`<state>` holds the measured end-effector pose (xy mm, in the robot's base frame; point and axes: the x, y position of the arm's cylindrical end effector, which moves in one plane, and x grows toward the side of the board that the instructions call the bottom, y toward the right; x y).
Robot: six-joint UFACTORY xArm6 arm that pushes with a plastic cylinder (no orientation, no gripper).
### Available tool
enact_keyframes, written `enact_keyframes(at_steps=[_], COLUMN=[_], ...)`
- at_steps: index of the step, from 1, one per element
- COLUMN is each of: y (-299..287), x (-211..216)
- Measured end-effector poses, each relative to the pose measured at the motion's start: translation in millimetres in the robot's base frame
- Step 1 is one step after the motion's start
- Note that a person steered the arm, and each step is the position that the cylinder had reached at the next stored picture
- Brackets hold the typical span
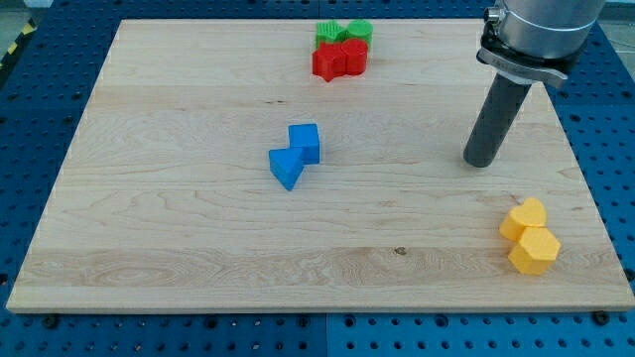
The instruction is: Place the arm towards the top of the board
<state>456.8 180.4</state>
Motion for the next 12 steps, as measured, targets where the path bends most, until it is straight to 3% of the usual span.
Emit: enact_keyframes(at_steps=[5,9,12], y=[34,25,-4], x=[-25,-134,-185])
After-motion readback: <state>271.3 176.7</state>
